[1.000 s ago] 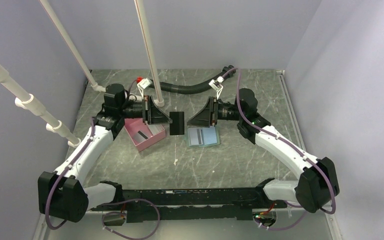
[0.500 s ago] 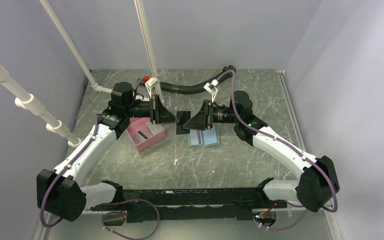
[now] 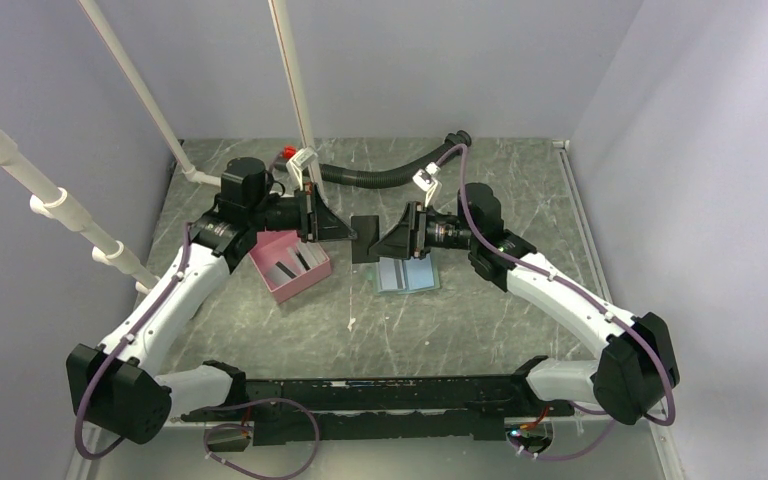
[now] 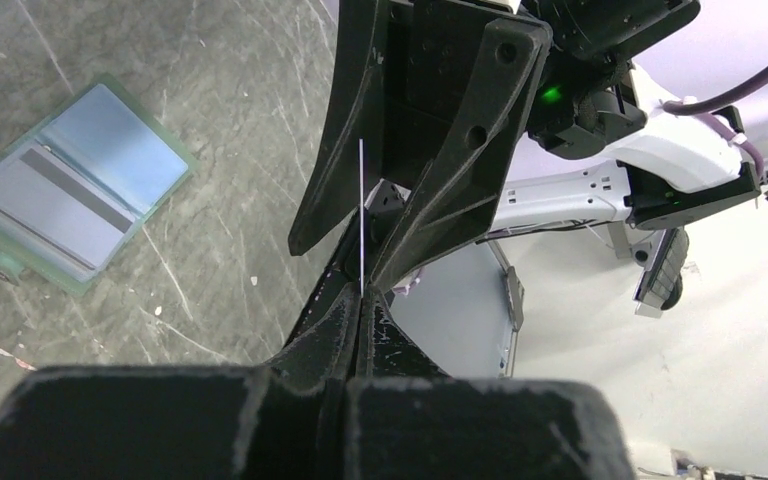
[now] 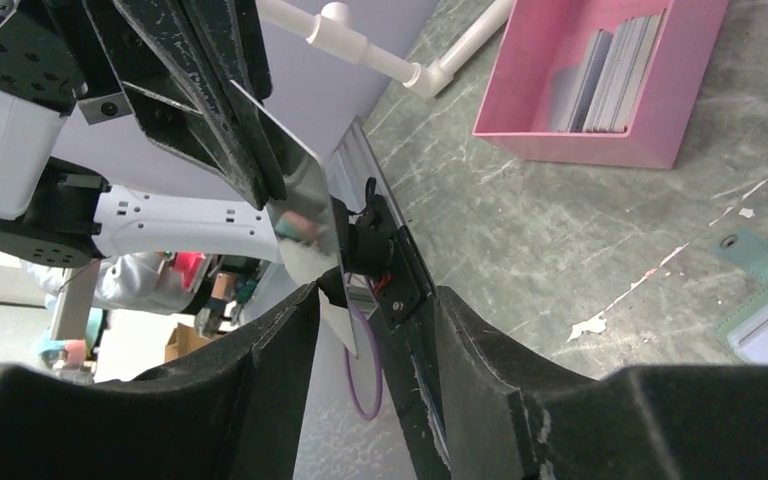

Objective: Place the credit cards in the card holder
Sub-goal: Insert the credit card into the card holder.

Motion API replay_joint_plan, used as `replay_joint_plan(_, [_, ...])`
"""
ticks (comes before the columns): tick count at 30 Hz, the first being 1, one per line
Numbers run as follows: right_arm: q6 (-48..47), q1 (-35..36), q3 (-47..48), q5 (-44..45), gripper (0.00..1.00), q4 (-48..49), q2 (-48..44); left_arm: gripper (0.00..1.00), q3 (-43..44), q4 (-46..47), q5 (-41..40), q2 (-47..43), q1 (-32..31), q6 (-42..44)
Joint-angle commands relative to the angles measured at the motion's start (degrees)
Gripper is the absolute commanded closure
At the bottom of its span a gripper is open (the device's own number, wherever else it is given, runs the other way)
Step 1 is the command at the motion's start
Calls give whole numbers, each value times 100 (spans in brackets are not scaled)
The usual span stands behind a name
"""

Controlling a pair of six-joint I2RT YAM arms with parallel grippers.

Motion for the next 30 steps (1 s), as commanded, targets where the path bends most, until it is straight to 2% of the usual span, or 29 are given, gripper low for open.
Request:
replay_joint_plan(1, [196, -27, 36, -124, 52, 527, -71, 100, -47, 240, 206, -146, -17, -151])
replay_joint_plan(3, [529, -32, -66, -386, 57, 1010, -59, 100, -43, 239, 218, -116, -17, -181])
replay_joint_plan(4, [727, -31, -128, -524, 63, 1270, -36, 100, -25, 231, 222, -92, -17, -198])
replay_joint_plan(7, [1469, -34, -223, -781, 93, 1961, 49, 100, 51, 27, 61, 10, -17, -288])
replay_joint_plan(8, [1729, -36, -214, -801, 100, 2067, 78, 100, 122, -141, -72, 73, -12, -315])
replay_joint_plan(10, [2201, -62, -187, -693, 100, 2063, 96, 99, 372, -544, -111, 290, -8, -310])
replay_joint_plan(14, [3021, -365, 32, -78, 100, 269, 146, 54, 636, -748, -199, 471, 0, -518])
replay_joint_plan(15, [2956, -383, 216, 211, 100, -334, 107, 45, 639, -700, -232, 463, -4, -556])
replay_joint_plan(17, [2675, -354, 753, 1203, 100, -1755, -55, 35, 671, -844, -470, 451, 1, -547])
replay_joint_plan(19, [2507, -312, 1324, 2090, 100, -2962, -100, 32, 753, -1177, -721, 529, 1, -433])
replay_joint_plan(21, [2496, -307, 1735, 2540, 100, -3662, -15, 30, 774, -1333, -780, 647, 5, -390])
replay_joint_plan(30, [2933, -302, 1949, 2977, 100, -4374, 57, 28, 483, -918, -613, 803, -8, -638])
